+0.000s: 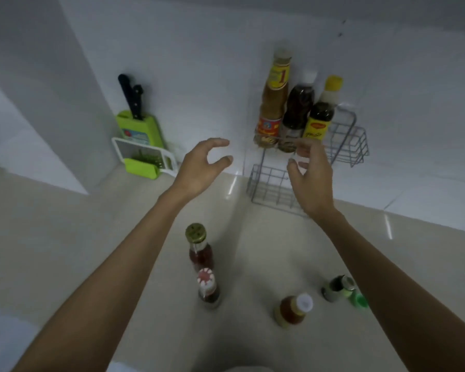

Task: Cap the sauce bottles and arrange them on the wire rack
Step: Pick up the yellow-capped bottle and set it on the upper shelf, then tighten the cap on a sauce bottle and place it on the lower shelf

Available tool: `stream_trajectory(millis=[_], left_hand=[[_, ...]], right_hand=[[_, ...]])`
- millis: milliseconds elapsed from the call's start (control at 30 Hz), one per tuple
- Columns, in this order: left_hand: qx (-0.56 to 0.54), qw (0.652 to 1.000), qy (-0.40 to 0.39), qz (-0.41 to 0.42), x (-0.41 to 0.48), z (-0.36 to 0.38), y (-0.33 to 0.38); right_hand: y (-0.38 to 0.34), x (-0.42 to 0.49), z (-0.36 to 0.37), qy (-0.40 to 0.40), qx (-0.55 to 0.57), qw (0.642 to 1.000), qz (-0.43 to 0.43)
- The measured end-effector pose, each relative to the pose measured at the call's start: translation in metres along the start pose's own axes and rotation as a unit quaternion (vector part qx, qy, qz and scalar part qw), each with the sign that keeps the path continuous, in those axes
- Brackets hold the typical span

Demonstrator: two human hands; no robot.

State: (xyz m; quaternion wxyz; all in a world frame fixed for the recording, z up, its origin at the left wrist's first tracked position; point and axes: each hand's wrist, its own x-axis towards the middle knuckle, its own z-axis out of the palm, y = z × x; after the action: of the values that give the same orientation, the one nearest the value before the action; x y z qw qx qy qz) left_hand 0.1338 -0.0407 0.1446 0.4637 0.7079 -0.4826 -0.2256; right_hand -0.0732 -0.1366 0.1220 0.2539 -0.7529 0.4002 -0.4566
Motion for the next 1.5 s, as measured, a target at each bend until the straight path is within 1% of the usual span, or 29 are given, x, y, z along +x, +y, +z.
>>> stream_trajectory(millis=[67, 167, 300, 367, 467, 500, 567, 667, 767, 833, 867, 900, 933, 967, 1000, 1033, 1067, 1100, 1133, 1167, 1233, 1267, 1300, 1333, 1367, 1400, 1433, 1467, 1500], left_hand=[[-0.009, 1.0, 0.017, -0.021, -0.028, -0.015, -0.025], [-0.035, 0.995, 0.065, -0.068, -0.071, -0.024, -0.061], [-0.073, 0.98, 0.135, -0.129, -0.125, -0.015, -0.102], [-0.061, 0.974, 0.114, -0.184, -0.145, -0.008, -0.12], [-0.066, 0.965, 0.048, -0.25, -0.16, 0.0, -0.136], [-0.073, 0.961, 0.033, -0.264, -0.163, 0.001, -0.139], [-0.076, 0.96, 0.003, -0.271, -0.163, -0.001, -0.143], [-0.077, 0.969, -0.057, -0.229, -0.155, -0.005, -0.138], [-0.107, 0.975, -0.105, -0.165, -0.139, -0.012, -0.117], [-0.139, 0.976, -0.111, -0.121, -0.121, -0.012, -0.096], [-0.129, 0.984, -0.079, -0.098, -0.116, -0.012, -0.086], [-0.112, 0.99, -0.058, -0.063, -0.096, 0.008, -0.056], [-0.074, 0.996, -0.02, -0.036, -0.083, 0.026, -0.023], [-0.031, 0.998, 0.048, -0.036, -0.082, 0.03, -0.017], [0.024, 0.994, 0.099, -0.037, -0.08, 0.033, -0.012], [0.061, 0.99, 0.124, -0.034, -0.081, 0.034, -0.013], [0.092, 0.988, 0.123, -0.028, -0.084, 0.029, -0.021], [0.111, 0.989, 0.089, -0.031, -0.087, 0.02, -0.031], [0.095, 0.994, 0.029, -0.036, -0.089, 0.009, -0.037], [0.06, 0.996, -0.055, -0.042, -0.089, -0.001, -0.041], [-0.025, 0.973, -0.228, -0.037, -0.088, -0.021, -0.039], [-0.057, 0.953, -0.295, -0.033, -0.063, -0.009, -0.038], [-0.058, 0.95, -0.306, -0.033, -0.037, 0.008, -0.036], [-0.041, 0.966, -0.254, -0.027, -0.036, 0.013, -0.032], [-0.009, 0.984, -0.178, -0.026, -0.034, 0.02, -0.029], [0.027, 0.994, -0.104, -0.029, -0.03, 0.028, -0.029], [0.066, 0.996, -0.049, -0.029, -0.028, 0.033, -0.03], [0.103, 0.994, -0.019, -0.022, -0.027, 0.037, -0.033], [0.131, 0.991, -0.011, -0.02, -0.026, 0.041, -0.037]], right_hand=[[-0.008, -0.019, 0.018, -0.081, -0.016, 0.996, -0.022], [-0.019, -0.048, 0.049, -0.195, -0.044, 0.977, -0.069], [-0.045, -0.08, 0.087, -0.342, -0.139, 0.924, -0.102], [-0.056, -0.09, 0.107, -0.39, -0.221, 0.885, -0.124], [-0.067, -0.097, 0.132, -0.426, -0.334, 0.821, -0.182], [-0.068, -0.097, 0.137, -0.429, -0.355, 0.808, -0.194], [-0.069, -0.096, 0.14, -0.429, -0.363, 0.801, -0.207], [-0.078, -0.08, 0.124, -0.433, -0.334, 0.804, -0.232], [-0.109, -0.053, 0.094, -0.439, -0.282, 0.796, -0.306], [-0.129, -0.031, 0.069, -0.397, -0.259, 0.804, -0.357], [-0.132, -0.024, 0.062, -0.35, -0.247, 0.824, -0.372], [-0.121, -0.008, 0.032, -0.267, -0.268, 0.854, -0.357], [-0.111, 0.005, 0.007, -0.183, -0.286, 0.885, -0.317], [-0.104, 0.007, 0.011, -0.135, -0.289, 0.908, -0.272], [-0.1, 0.005, 0.015, -0.11, -0.3, 0.925, -0.207], [-0.1, -0.002, 0.019, -0.117, -0.303, 0.936, -0.138], [-0.1, -0.01, 0.024, -0.15, -0.288, 0.943, -0.074], [-0.101, -0.018, 0.025, -0.194, -0.268, 0.943, -0.041], [-0.101, -0.023, 0.02, -0.233, -0.269, 0.932, -0.071], [-0.1, -0.024, 0.012, -0.27, -0.28, 0.909, -0.149], [-0.104, -0.02, -0.001, -0.275, -0.277, 0.848, -0.359], [-0.086, -0.001, -0.004, -0.257, -0.288, 0.836, -0.39], [-0.066, 0.019, -0.004, -0.225, -0.292, 0.851, -0.375], [-0.061, 0.021, 0.0, -0.18, -0.286, 0.873, -0.353], [-0.056, 0.021, 0.005, -0.145, -0.295, 0.895, -0.301], [-0.056, 0.02, 0.011, -0.126, -0.291, 0.921, -0.224], [-0.052, 0.019, 0.02, -0.113, -0.29, 0.938, -0.154], [-0.049, 0.017, 0.028, -0.12, -0.279, 0.95, -0.075], [-0.045, 0.016, 0.034, -0.13, -0.241, 0.962, 0.008]])
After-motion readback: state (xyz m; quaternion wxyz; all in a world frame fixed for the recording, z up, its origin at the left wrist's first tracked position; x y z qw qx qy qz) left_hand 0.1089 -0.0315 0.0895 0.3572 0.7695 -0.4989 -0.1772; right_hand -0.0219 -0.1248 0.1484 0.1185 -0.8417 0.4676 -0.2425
